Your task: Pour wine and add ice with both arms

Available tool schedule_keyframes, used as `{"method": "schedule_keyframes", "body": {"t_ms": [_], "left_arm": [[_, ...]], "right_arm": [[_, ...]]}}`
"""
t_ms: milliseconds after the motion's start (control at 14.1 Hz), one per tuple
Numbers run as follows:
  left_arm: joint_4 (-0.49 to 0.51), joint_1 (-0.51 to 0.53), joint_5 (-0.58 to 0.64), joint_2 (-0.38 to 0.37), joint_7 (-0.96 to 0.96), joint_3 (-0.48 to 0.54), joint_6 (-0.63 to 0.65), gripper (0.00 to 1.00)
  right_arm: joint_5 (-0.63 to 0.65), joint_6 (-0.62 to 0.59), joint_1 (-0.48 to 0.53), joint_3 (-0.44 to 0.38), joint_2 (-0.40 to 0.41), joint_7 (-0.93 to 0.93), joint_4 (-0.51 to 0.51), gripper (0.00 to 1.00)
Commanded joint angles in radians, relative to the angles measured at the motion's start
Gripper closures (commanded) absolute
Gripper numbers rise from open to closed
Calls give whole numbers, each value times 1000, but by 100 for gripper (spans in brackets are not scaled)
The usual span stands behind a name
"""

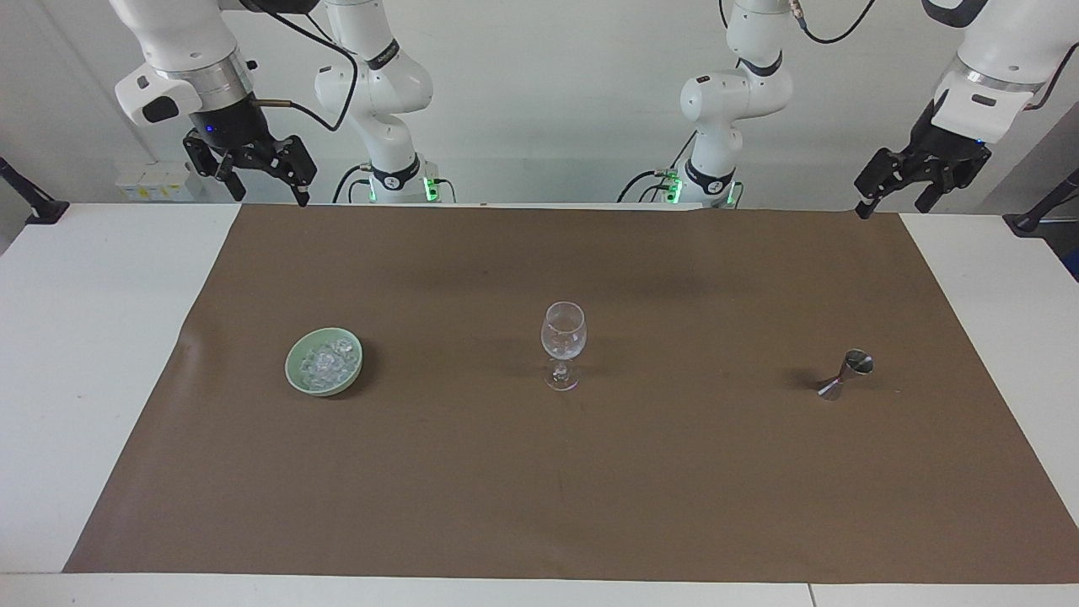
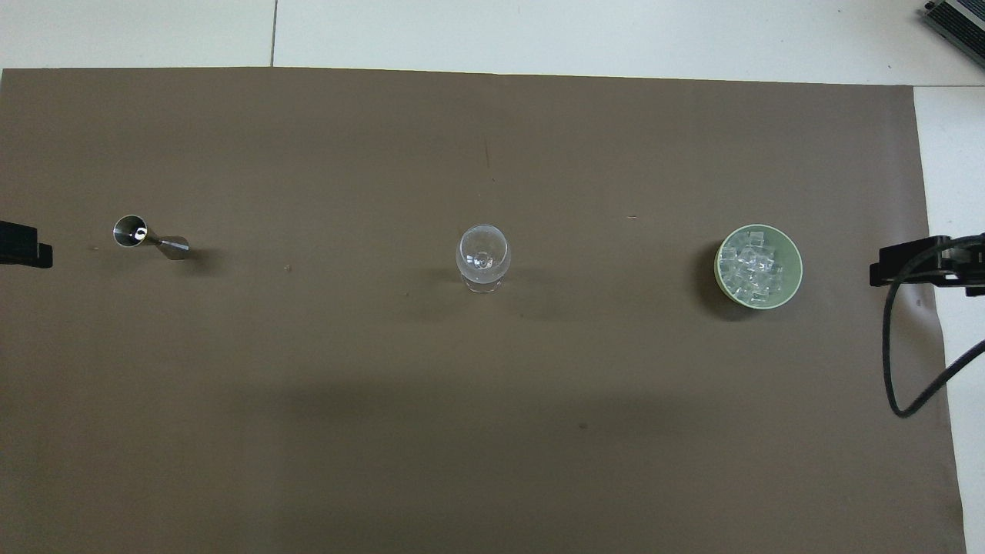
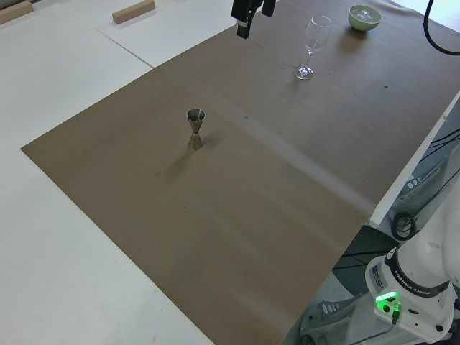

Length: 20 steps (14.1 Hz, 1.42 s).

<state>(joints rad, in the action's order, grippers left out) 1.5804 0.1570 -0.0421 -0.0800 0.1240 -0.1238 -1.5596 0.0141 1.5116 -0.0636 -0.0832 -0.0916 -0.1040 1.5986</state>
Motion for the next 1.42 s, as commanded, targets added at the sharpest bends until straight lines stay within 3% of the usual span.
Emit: {"method": "schedule_keyframes", "body": {"t_ms": [0, 213, 782, 1351], "left_arm": [[53, 70, -83, -34, 106, -7, -54, 0], [84, 171, -208, -41, 202, -7, -89, 0], [344, 211, -464, -141, 682, -5, -367, 0], [467, 271, -677, -153, 946, -5, -441, 0]], "right_arm": [[-14, 12, 4, 3, -23, -3, 27, 0], [-14, 12, 4, 3, -23, -3, 27, 0], [-14, 12, 4, 3, -22, -3, 27, 0], [-14, 12, 4, 3, -22, -3, 27, 0]]}}
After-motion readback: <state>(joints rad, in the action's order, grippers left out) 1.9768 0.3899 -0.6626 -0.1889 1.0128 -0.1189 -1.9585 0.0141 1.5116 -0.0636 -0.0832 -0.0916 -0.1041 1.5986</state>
